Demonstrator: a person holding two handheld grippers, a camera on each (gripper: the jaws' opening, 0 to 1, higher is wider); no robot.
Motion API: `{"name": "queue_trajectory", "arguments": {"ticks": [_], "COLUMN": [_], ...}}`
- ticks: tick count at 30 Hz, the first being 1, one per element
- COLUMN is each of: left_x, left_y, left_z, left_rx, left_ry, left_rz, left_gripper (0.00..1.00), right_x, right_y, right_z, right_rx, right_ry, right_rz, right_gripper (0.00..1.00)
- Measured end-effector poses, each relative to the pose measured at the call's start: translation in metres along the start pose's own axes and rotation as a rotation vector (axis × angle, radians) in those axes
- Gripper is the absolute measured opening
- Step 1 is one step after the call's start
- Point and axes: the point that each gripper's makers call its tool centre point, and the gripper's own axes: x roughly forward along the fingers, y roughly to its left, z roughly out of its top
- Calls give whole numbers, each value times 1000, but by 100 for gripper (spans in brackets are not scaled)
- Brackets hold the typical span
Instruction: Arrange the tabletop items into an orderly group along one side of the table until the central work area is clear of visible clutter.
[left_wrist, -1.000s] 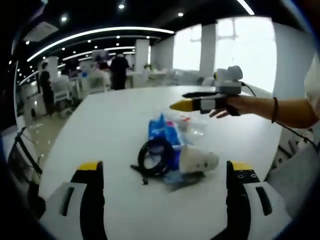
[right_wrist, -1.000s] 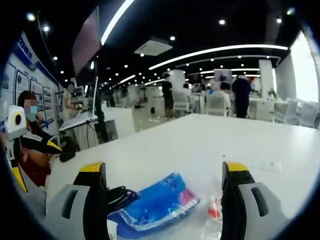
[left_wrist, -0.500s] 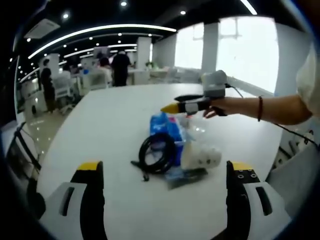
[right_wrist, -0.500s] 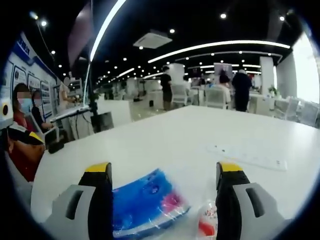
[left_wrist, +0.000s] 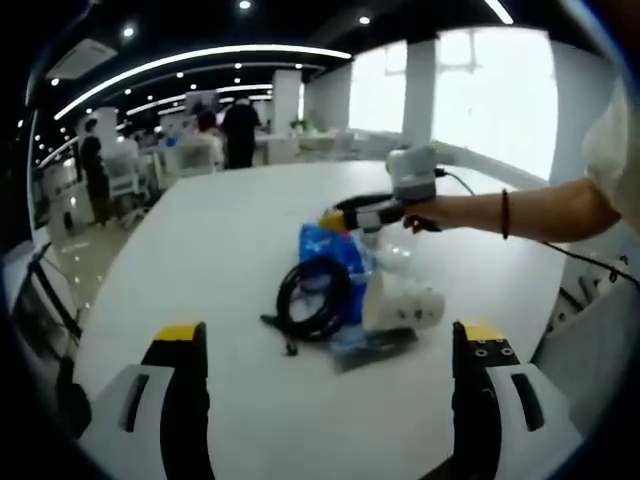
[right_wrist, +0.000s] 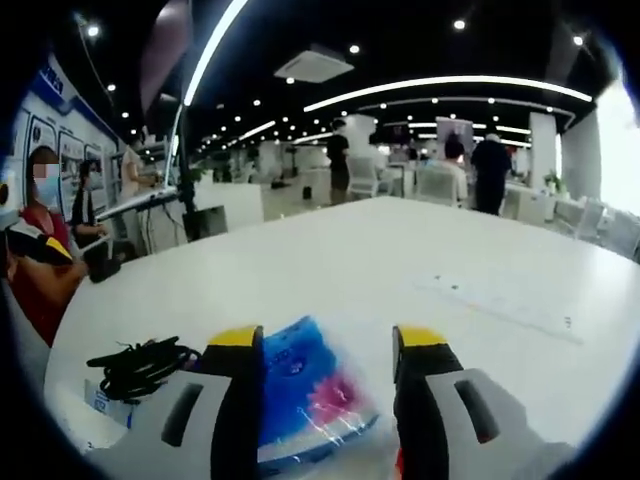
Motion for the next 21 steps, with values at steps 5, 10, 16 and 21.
{"name": "queue_trajectory", "arguments": {"ticks": [5, 10, 16, 21], "left_x": [0, 1, 2, 3], "left_y": [1, 3, 3, 4], "left_z": [1, 0, 1, 1], "left_rx": [-16, 9, 11, 13], "left_ry": [-9, 0, -1, -1], "left_rz": [-2, 10, 8, 14], "left_gripper": [99, 98, 97, 97], "right_x": [5, 9, 12, 12], "right_y": [2, 0, -1, 2], "right_z": [-8, -16, -25, -33], "right_rx": [-27, -24, -50, -24], "right_ry": [39, 77, 129, 160], "right_rz": [2, -11, -22, -12], "right_gripper": [40, 38, 35, 24]}}
